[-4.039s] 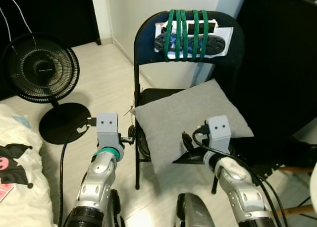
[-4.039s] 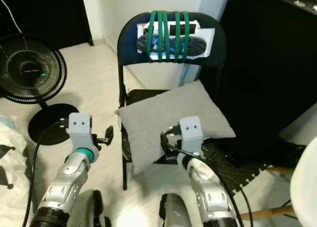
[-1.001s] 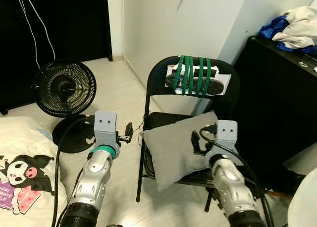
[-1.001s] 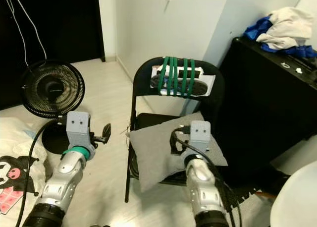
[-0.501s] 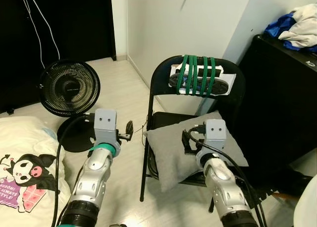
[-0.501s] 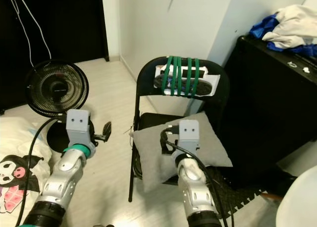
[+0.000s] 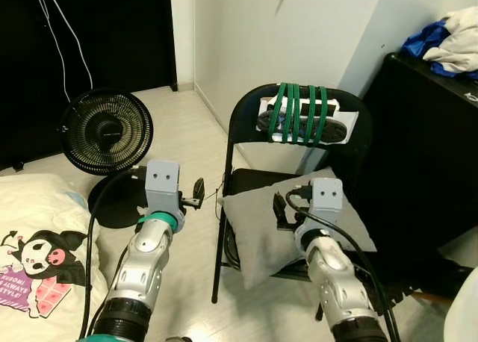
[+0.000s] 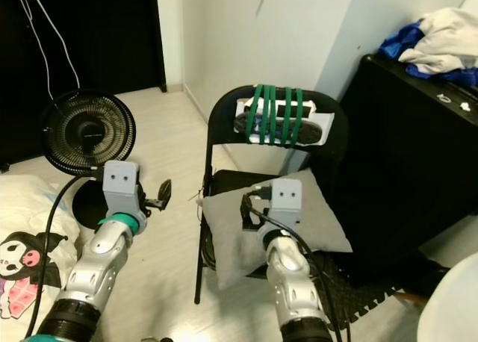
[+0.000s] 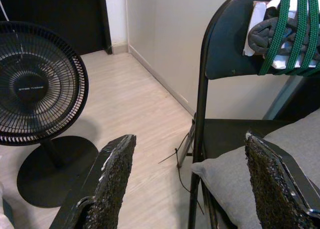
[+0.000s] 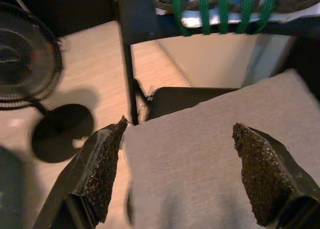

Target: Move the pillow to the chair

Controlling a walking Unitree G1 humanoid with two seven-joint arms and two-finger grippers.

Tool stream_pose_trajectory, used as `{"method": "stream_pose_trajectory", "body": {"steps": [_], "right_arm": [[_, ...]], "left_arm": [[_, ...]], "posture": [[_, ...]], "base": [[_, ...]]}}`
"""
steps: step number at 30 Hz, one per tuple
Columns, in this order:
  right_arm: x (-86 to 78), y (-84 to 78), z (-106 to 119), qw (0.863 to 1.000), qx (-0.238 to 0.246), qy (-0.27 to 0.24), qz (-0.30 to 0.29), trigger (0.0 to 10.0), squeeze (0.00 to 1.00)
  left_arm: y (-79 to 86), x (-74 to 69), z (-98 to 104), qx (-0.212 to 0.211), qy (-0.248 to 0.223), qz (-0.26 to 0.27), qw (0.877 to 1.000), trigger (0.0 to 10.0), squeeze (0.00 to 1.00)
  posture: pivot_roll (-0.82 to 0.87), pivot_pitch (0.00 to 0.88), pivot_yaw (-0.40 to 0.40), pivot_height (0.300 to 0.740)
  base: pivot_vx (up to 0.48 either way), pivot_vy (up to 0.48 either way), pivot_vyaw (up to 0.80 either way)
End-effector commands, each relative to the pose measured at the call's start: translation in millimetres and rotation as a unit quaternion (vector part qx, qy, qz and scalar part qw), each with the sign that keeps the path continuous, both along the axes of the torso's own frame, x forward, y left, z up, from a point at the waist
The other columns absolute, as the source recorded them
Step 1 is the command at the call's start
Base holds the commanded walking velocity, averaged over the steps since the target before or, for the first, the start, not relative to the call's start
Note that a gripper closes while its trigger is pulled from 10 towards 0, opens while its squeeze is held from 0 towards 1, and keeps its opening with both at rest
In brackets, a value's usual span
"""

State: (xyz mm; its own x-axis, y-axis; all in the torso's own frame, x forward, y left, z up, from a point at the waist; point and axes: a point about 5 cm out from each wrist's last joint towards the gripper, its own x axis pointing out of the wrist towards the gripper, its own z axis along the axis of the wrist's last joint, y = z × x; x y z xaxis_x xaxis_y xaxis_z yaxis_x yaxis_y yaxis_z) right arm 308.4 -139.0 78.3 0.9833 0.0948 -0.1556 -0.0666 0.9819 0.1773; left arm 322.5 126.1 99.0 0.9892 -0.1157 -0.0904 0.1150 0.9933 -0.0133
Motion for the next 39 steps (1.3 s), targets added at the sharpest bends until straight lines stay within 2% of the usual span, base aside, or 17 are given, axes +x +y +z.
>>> {"method": "stream_pose_trajectory", "body": {"steps": [1,2,5,6,12,17,21,31,39], "right_arm": [[-3.0,0.8,1.8,1.0,0.016,-0.011,0.021,10.0,0.0],[-4.1,7.5,-0.6,0.998,-0.017,-0.005,0.063,10.0,0.0],[-3.8,8.4,-3.0,0.997,-0.03,0.003,0.066,10.0,0.0],[-2.2,6.4,-5.9,0.996,-0.057,0.008,0.063,10.0,0.0],[-0.8,4.2,-5.7,0.996,-0.067,0.003,0.058,10.0,0.0],[1.5,-7.5,-1.6,0.997,-0.072,-0.007,-0.002,10.0,0.0],[-1.7,-11.1,-3.7,0.997,-0.072,-0.001,-0.012,10.0,0.0],[-6.9,-10.3,-5.5,0.997,-0.077,-0.005,-0.011,10.0,0.0],[-7.6,-8.2,-5.5,0.996,-0.089,-0.011,-0.006,10.0,0.0]], "left_arm": [[-1.5,-0.7,-2.9,0.006,0.01,-0.002,1.0,10.0,0.0],[-1.2,-1.4,-3.0,0.006,0.01,-0.001,1.0,10.0,0.0],[-1.9,-1.5,-2.9,0.005,0.01,-0.001,1.0,10.0,0.0],[-3.1,-1.7,-3.0,-0.005,0.014,0.002,1.0,10.0,0.0],[-3.6,-1.8,-2.8,-0.01,0.015,0.004,1.0,10.0,0.0],[2.9,-5.7,-3.7,-0.011,0.015,0.009,1.0,10.0,0.0],[-3.9,-7.6,-4.2,-0.019,0.015,-0.007,1.0,10.0,0.0],[-16.3,-12.1,-6.9,-0.026,0.017,-0.032,0.999,10.0,0.0],[-17.7,-13.6,-7.9,-0.026,0.018,-0.034,0.999,10.0,0.0]], "posture": [[0.08,0.008,-0.004,0.74],[0.08,0.008,-0.001,0.74],[0.08,0.01,-0.005,0.74],[0.08,0.009,-0.017,0.74],[0.08,0.008,-0.017,0.74],[0.04,0.007,0.028,0.74],[0.03,0.006,0.031,0.74],[0.01,0.0,0.041,0.74],[0.01,0.0,0.033,0.74]], "base": [[0.0,0.0,0.0],[0.0,0.0,0.0],[0.0,0.0,0.0],[0.0,0.0,0.0],[0.0,0.0,0.0],[0.0,0.0,0.0],[0.0,0.0,0.0],[0.0,0.0,0.0],[0.0,-0.124,0.0]]}}
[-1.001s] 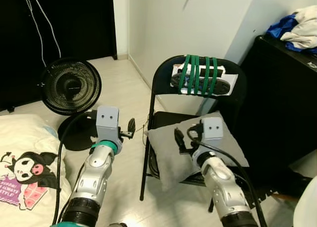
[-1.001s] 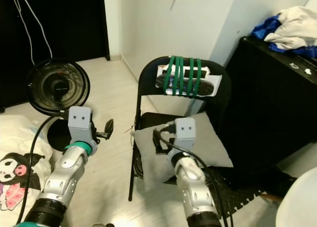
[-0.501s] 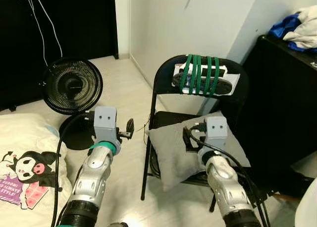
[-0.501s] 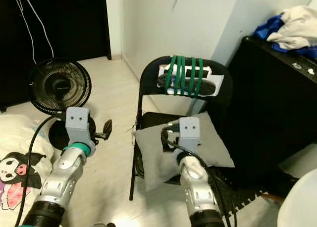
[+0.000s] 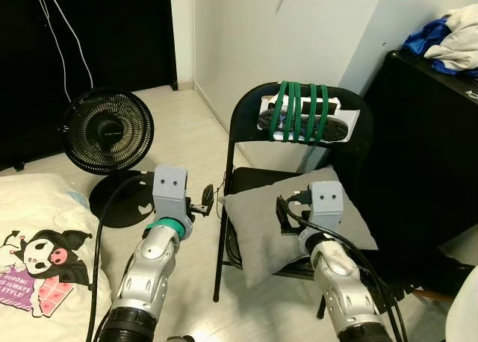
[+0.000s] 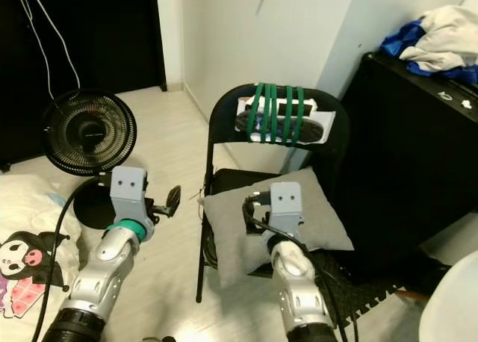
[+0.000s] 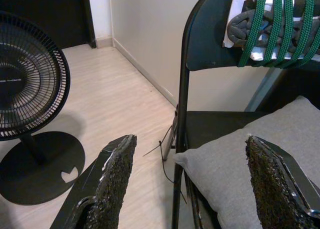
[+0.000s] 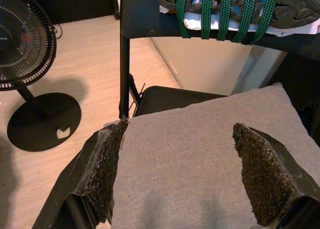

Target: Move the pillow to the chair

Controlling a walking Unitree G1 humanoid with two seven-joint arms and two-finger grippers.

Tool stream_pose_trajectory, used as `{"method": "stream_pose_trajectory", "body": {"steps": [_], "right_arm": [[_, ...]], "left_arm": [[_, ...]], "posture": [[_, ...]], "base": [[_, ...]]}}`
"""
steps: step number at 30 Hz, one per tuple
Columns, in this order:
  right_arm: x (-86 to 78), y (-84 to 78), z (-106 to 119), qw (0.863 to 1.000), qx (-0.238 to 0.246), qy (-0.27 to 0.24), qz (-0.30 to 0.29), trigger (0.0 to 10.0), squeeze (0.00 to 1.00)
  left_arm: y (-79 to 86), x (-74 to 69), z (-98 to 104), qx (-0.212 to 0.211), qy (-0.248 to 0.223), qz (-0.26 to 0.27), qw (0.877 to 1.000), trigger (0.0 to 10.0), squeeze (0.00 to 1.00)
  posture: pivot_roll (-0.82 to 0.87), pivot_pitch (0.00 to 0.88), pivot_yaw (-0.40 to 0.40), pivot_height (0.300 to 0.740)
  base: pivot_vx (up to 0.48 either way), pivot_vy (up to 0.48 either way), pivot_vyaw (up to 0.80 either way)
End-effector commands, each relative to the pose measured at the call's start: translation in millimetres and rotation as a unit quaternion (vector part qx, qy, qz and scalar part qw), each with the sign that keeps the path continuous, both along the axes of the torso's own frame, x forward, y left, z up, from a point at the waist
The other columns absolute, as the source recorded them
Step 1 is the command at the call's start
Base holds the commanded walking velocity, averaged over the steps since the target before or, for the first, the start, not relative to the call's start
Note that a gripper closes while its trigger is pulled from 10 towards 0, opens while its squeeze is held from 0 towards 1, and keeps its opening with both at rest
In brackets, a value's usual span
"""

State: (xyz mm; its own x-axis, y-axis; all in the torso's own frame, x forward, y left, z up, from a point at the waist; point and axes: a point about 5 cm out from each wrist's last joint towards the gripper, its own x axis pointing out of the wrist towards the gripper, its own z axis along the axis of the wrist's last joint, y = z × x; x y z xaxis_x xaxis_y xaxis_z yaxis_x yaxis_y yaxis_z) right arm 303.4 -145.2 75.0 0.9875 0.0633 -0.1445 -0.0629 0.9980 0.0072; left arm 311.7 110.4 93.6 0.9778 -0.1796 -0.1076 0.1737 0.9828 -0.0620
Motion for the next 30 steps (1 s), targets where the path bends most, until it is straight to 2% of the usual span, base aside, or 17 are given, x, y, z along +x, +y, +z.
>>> {"method": "stream_pose_trajectory", "body": {"steps": [1,30], "right_arm": [[-3.1,-1.3,-3.2,1.0,-0.006,0.002,-0.002,10.0,0.0],[-4.6,-1.4,-7.2,1.0,-0.01,0.011,-0.002,10.0,0.0]], "left_arm": [[-1.6,-3.2,-2.6,-0.003,0.006,-0.004,1.0,10.0,0.0],[-0.2,-3.1,-1.8,-0.004,0.014,-0.01,1.0,10.0,0.0]], "posture": [[0.02,0.0,0.028,0.74],[0.02,0.0,0.038,0.74]], "base": [[0.0,-0.48,0.0],[0.0,-0.48,0.0]]}}
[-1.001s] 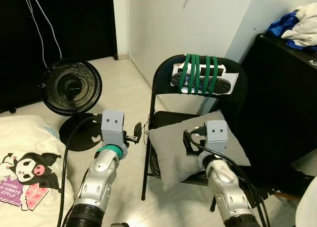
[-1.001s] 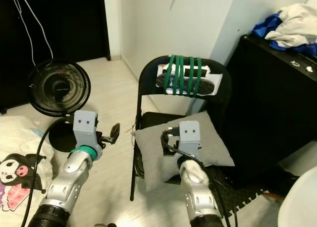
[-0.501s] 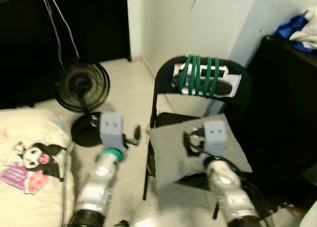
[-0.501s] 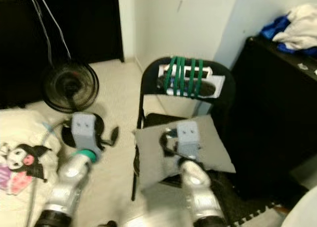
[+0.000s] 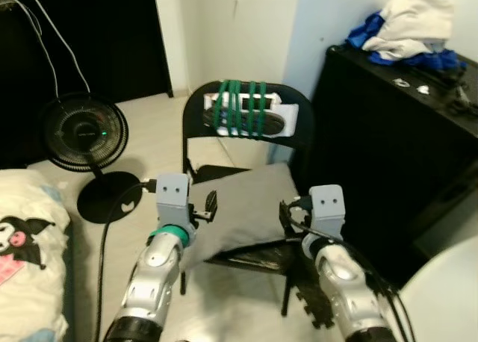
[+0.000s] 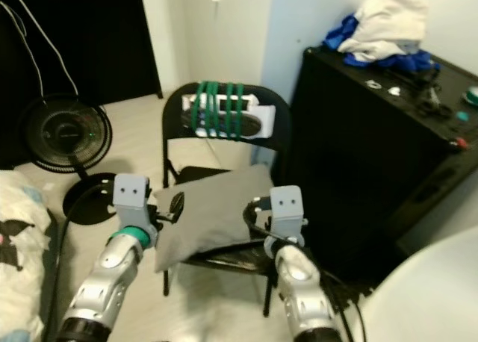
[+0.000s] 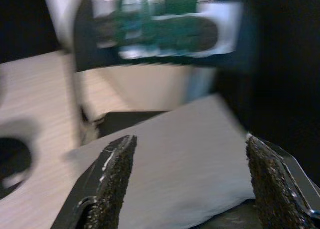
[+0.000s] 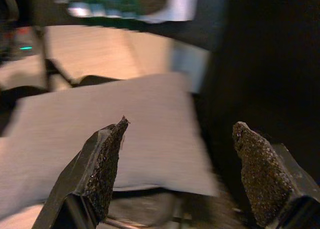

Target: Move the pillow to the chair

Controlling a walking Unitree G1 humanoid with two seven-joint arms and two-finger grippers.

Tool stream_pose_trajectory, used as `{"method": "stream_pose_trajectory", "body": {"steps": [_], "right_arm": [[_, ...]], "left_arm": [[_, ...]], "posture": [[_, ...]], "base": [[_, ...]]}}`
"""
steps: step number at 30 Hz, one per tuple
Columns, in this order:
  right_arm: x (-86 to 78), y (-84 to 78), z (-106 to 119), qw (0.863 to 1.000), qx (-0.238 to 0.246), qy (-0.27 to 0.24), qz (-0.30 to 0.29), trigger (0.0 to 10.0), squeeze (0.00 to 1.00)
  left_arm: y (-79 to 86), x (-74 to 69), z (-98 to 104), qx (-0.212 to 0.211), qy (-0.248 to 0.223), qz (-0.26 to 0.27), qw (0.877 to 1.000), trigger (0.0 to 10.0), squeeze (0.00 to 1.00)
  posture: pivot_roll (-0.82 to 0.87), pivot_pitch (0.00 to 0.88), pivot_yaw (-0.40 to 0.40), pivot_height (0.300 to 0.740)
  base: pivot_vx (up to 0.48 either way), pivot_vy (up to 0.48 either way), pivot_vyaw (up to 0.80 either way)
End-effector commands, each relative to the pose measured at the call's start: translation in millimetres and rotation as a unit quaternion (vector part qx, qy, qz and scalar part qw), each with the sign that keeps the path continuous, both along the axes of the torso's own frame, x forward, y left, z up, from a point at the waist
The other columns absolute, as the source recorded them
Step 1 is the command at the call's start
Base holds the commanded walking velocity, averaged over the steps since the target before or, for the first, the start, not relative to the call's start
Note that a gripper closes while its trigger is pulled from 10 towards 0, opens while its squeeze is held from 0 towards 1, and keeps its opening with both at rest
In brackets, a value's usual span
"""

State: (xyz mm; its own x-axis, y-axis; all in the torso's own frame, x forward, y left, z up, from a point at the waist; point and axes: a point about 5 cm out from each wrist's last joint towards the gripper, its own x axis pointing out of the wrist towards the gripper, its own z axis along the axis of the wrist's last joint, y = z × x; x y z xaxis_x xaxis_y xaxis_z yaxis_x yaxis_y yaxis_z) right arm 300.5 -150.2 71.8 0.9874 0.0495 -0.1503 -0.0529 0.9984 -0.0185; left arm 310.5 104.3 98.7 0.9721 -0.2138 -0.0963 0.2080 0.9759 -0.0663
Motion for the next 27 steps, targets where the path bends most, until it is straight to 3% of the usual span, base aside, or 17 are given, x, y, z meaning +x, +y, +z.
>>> {"method": "stream_pose_trajectory", "body": {"steps": [1,3,11,27], "right_arm": [[-1.7,3.0,-4.1,1.0,0.002,0.009,0.002,10.0,0.0],[-1.9,2.2,-3.9,1.0,0.002,0.009,0.001,10.0,0.0],[-1.6,-1.0,-2.3,1.0,0.0,0.007,-0.006,10.0,0.0],[0.2,-13.8,1.9,1.0,-0.008,0.003,-0.024,10.0,0.0]], "left_arm": [[6.2,-1.1,-7.9,-0.008,0.027,0.009,1.0,10.0,0.0],[6.3,-0.5,-8.4,-0.011,0.031,0.007,0.999,10.0,0.0],[4.0,1.8,-9.3,-0.014,0.043,0.001,0.999,10.0,0.0],[-6.4,13.0,-1.7,0.022,0.027,-0.011,0.999,10.0,0.0]], "posture": [[0.01,0.003,0.04,0.74],[0.01,0.004,0.041,0.74],[0.0,0.005,0.051,0.74],[-0.06,0.018,0.06,0.74]], "base": [[0.0,-0.244,0.0],[0.0,-0.122,0.0],[0.0,0.475,0.0],[0.0,0.0,0.0]]}}
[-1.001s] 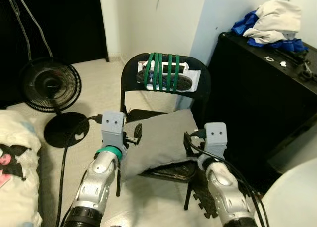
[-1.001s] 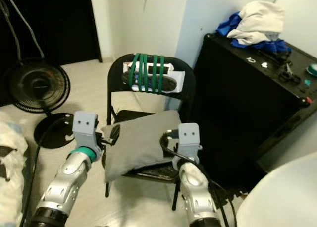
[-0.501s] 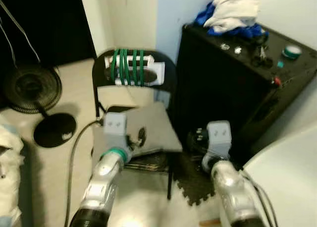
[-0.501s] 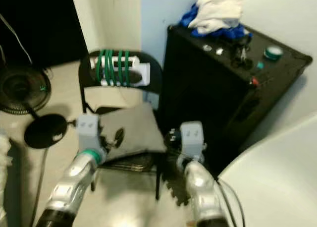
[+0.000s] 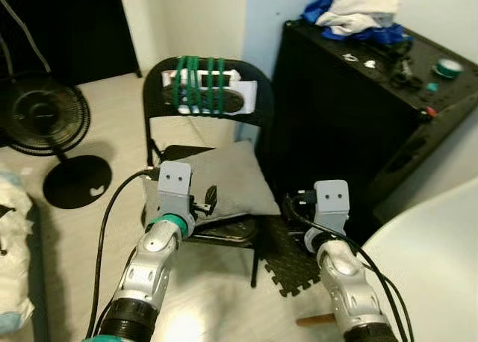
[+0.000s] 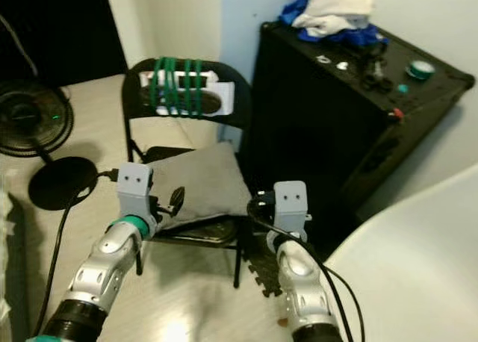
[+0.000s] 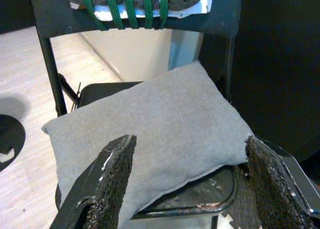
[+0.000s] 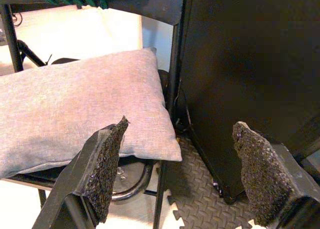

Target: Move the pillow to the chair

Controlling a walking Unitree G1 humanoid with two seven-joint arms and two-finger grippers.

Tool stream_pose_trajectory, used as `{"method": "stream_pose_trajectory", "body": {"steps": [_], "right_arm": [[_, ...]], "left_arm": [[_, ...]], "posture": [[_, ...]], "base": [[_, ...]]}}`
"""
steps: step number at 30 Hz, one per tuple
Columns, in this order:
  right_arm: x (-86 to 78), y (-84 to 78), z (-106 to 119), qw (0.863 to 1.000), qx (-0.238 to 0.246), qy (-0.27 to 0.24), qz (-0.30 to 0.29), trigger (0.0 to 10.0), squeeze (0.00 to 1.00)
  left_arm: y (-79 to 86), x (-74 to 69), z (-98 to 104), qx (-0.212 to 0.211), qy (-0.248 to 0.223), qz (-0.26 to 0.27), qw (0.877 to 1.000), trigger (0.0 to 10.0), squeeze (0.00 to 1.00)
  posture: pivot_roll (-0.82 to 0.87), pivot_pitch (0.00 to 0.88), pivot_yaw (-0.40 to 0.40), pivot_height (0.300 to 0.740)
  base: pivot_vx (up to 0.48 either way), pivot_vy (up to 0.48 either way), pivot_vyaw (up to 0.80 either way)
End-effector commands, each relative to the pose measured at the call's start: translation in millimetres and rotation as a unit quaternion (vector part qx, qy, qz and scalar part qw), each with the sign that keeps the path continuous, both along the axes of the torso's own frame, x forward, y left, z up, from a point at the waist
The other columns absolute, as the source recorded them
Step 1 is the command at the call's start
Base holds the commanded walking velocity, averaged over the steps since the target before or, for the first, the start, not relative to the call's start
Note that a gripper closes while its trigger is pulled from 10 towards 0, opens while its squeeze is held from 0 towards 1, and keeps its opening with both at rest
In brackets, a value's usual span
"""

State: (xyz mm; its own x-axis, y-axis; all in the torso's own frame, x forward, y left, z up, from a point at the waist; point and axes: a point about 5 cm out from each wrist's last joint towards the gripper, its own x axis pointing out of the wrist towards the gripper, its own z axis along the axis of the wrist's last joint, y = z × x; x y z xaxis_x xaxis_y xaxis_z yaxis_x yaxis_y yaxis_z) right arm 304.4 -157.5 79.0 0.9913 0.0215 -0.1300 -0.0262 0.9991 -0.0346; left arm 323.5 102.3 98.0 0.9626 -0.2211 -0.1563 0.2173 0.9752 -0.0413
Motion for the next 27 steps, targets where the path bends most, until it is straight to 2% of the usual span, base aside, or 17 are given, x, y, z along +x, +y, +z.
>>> {"method": "stream_pose_trajectory", "body": {"steps": [1,4,6,22,27], "right_arm": [[-4.4,-6.9,-5.7,1.0,-0.001,0.015,-0.011,10.0,0.0],[-5.3,-6.7,-5.9,1.0,-0.003,0.015,-0.008,10.0,0.0],[-6.6,-5.7,-4.6,1.0,-0.009,0.014,-0.001,10.0,0.0],[-3.9,-2.8,-1.5,1.0,-0.008,0.009,0.004,10.0,0.0],[-2.3,-0.5,-1.2,1.0,-0.006,0.01,0.009,10.0,0.0]], "left_arm": [[-4.8,0.8,-0.2,0.004,0.0,-0.004,1.0,10.0,0.0],[-4.5,1.1,0.3,0.004,-0.001,-0.001,1.0,10.0,0.0],[-3.6,0.6,3.5,0.016,-0.012,0.0,1.0,10.0,0.0],[-0.3,2.8,6.1,0.024,-0.018,-0.004,1.0,10.0,0.0],[6.5,-1.2,-0.1,0.019,-0.007,0.017,1.0,10.0,0.0]], "posture": [[-0.07,0.022,0.058,0.74],[-0.08,0.025,0.072,0.74],[-0.09,0.026,0.111,0.74],[-0.08,0.021,0.101,0.74],[-0.08,0.021,0.096,0.74]], "base": [[0.0,0.0,0.0],[0.0,0.0,0.0],[0.0,0.0,0.0],[0.0,0.0,0.0],[0.0,0.0,0.0]]}}
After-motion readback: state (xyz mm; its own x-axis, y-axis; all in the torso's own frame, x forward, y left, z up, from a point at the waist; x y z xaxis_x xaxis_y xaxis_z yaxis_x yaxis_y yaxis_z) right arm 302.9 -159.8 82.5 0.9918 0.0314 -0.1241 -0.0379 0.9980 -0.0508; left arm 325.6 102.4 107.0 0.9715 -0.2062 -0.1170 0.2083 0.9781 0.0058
